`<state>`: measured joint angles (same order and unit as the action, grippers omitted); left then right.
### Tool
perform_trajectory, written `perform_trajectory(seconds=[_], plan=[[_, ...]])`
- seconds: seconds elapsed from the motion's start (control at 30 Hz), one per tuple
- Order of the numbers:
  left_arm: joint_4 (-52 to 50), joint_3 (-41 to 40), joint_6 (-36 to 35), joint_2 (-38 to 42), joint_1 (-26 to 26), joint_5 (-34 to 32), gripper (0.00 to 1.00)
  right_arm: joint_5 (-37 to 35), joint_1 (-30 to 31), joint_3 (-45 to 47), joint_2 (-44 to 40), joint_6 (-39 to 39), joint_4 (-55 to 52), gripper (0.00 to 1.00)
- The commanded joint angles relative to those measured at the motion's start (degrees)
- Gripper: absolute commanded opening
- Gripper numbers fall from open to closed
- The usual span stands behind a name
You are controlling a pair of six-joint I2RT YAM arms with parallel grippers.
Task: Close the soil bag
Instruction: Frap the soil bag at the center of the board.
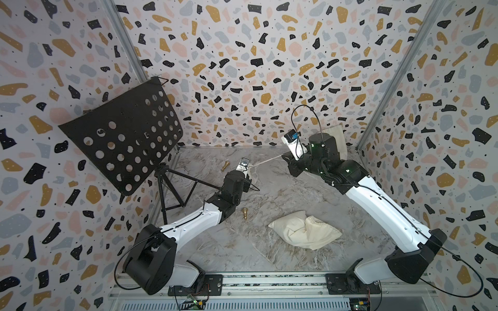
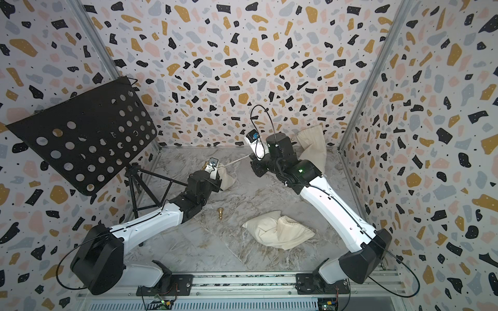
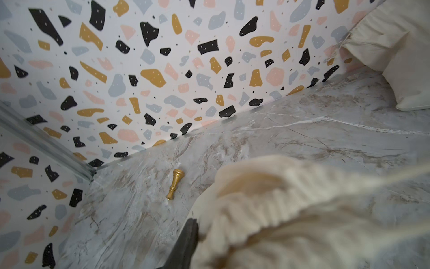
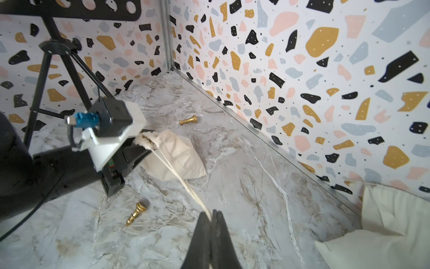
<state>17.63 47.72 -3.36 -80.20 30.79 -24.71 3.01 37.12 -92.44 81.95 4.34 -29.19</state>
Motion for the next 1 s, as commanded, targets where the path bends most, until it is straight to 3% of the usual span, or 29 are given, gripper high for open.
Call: perform_trajectory(seconds=[0.0,0.23,0.4,0.47,0.53,0.6,0.67,0.8,0.97], plan=[[-7.81,-0.41,7.22,-2.45,-5.49,-5.57,0.22,-7.01,-5.15,-0.26,-8.37,-0.41,3.75,0.00],[-9.51,6.08,7.43,-8.50,-13.16,1.69,0.13,-9.13,-10.72,3.00,-13.91,-0.88,3.71,0.00],[-7.12,12.45,-1.04,-12.31,-19.17,16.32,0.10,-10.93,-13.45,3.59,-16.54,-0.75,3.78,0.00],[-7.56,15.49,-4.54,-13.82,-19.61,23.84,0.14,-6.72,-13.48,3.75,-16.47,-1.36,4.70,0.00],[-9.92,19.75,-5.33,-17.32,-19.07,30.01,0.17,2.41,-13.47,4.97,-15.36,-3.60,7.31,0.00],[-11.33,22.47,-4.61,-20.49,-17.22,31.92,0.19,10.30,-13.09,5.31,-12.75,-6.22,8.73,0.00],[-9.72,21.94,-4.45,-22.27,-15.03,31.51,0.27,13.97,-11.45,4.43,-9.09,-7.38,8.88,0.00],[-4.24,18.16,-1.01,-23.14,-12.81,32.53,0.48,14.28,-5.21,2.84,-3.40,-5.32,8.06,0.00],[5.21,7.14,0.75,-14.87,-11.63,32.28,0.76,14.18,-0.49,2.09,0.30,-5.48,8.22,0.00]])
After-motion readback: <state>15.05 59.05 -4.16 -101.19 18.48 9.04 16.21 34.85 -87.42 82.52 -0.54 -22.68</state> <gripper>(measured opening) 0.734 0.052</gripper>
